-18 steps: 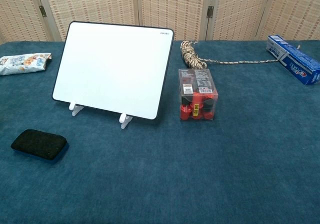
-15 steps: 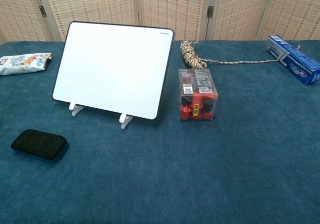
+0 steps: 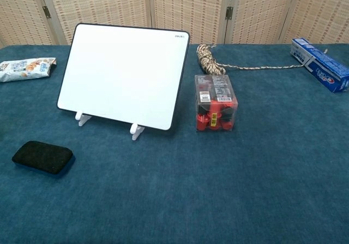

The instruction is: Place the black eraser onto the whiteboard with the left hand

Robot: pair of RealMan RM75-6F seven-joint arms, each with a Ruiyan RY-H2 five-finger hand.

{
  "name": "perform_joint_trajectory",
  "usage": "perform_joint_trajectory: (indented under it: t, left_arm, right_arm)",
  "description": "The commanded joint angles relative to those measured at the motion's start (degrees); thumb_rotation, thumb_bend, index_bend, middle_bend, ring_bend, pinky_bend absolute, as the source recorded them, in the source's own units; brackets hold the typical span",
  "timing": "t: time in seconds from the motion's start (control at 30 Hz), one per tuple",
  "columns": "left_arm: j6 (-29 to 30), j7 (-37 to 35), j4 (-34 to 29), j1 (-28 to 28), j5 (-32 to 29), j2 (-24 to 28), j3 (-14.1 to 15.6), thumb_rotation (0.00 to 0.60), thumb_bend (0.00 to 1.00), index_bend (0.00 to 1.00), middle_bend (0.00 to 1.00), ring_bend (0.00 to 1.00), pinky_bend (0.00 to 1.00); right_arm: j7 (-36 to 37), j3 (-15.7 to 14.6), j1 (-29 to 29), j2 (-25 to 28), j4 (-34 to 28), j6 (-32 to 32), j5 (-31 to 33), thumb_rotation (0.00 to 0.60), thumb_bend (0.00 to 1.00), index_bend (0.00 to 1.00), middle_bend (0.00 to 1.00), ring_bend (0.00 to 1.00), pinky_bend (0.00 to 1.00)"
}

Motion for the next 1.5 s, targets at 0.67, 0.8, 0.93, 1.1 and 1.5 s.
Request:
perform_joint_trajectory:
  t: [0.67, 0.8, 0.93, 1.1, 1.5]
  left_arm:
    - [-32.59, 3.35, -18.64, -13.97, -15.20, 5.85, -1.23, 0.600, 0.24, 0.27, 1.00, 1.00, 1.00]
    - [-33.62, 3.33, -15.83, -15.42, -15.71, 3.52, -1.95, 0.600, 0.24, 0.27, 1.00, 1.00, 1.00]
    - [-34.89, 1.34, -13.94, -16.75, -16.48, 1.91, -2.40, 0.600, 0.24, 0.28, 1.00, 1.00, 1.00]
    - [-36.36, 3.80, -10.11, -18.20, -16.50, -0.81, -1.93, 0.600, 0.24, 0.29, 1.00, 1.00, 1.00]
    - [-40.08, 4.62, -4.42, -20.73, -20.94, -5.01, -2.39, 0.600, 0.24, 0.29, 1.00, 1.00, 1.00]
  right_arm:
    - [1.49, 0.20, 1.14, 0.29, 0.58, -0.87, -0.41, 0.600, 0.27, 0.00, 0.00, 0.01, 0.13]
    - [1.52, 0.23, 1.13, 0.31, 0.57, -0.83, -0.26, 0.600, 0.27, 0.00, 0.00, 0.01, 0.13]
    - [1.99, 0.31, 1.01, 0.43, 0.64, -0.54, -0.13, 0.600, 0.27, 0.00, 0.00, 0.01, 0.13]
    - [2.70, 0.26, 0.92, 0.66, 0.69, -0.38, -0.12, 0.600, 0.27, 0.00, 0.00, 0.01, 0.13]
    - [3.98, 0.17, 0.49, 0.90, 0.90, 0.46, -0.32, 0.600, 0.27, 0.00, 0.00, 0.01, 0.13]
